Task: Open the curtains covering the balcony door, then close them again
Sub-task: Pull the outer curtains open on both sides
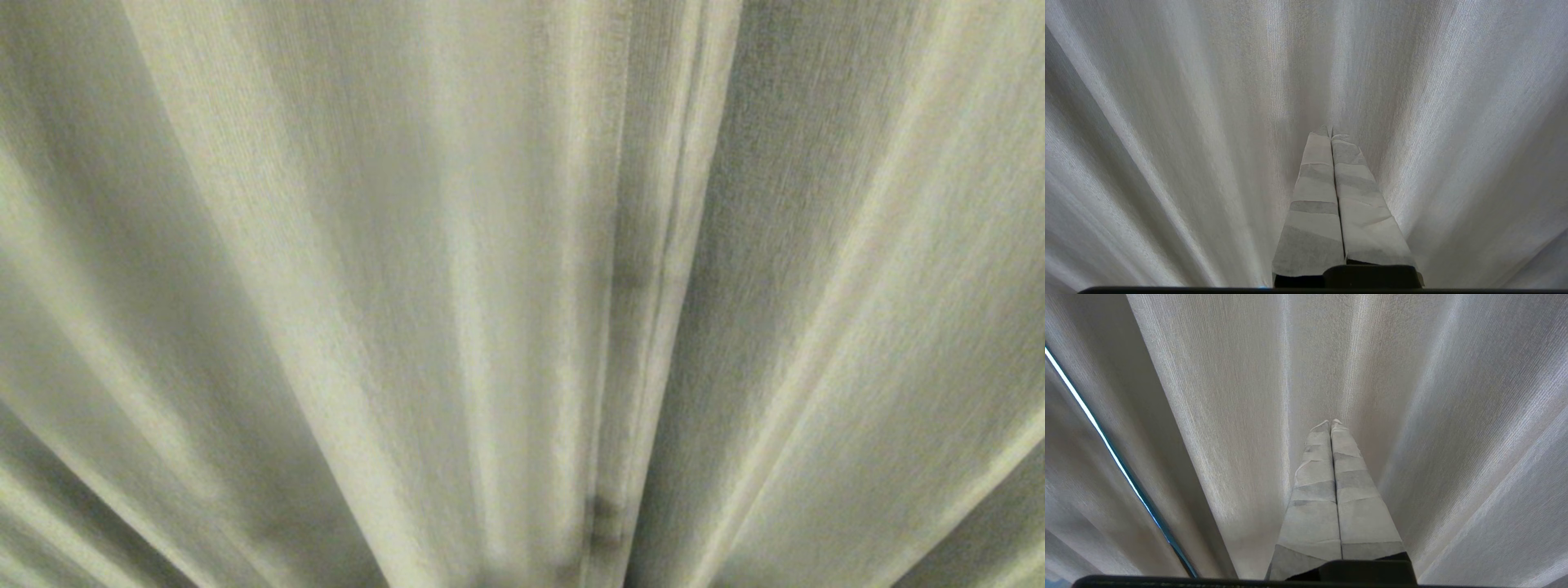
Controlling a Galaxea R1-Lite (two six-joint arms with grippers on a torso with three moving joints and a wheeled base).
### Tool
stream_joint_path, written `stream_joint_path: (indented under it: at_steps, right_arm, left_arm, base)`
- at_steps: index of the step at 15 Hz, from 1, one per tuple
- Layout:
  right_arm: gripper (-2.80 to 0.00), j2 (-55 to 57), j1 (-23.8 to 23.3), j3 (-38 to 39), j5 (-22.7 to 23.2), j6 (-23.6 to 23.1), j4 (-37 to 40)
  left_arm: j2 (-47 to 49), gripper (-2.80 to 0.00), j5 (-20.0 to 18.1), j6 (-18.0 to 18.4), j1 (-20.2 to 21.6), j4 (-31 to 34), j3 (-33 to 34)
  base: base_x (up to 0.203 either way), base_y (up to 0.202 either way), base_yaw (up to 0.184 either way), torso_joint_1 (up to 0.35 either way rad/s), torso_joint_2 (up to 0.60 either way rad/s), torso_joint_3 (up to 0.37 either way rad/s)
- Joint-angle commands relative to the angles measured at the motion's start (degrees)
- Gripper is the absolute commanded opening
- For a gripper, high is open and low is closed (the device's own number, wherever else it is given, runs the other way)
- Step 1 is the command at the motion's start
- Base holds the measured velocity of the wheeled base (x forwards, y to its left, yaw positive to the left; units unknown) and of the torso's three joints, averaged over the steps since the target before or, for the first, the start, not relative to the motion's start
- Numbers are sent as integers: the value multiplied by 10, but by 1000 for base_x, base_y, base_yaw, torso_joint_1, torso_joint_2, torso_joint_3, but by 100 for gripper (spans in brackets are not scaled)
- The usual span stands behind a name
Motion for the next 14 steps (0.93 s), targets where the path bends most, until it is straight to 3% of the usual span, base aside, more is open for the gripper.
stream_joint_path:
  at_steps: [1,14]
  right_arm:
    - [-280,0,0,0,0,0,-1]
    - [-280,0,1,0,0,0,-1]
  left_arm:
    - [0,-280,0,0,1,0,0]
    - [0,-280,0,0,0,0,0]
  base:
    - [0,0,0,0,0,0]
    - [0,0,0,0,0,0]
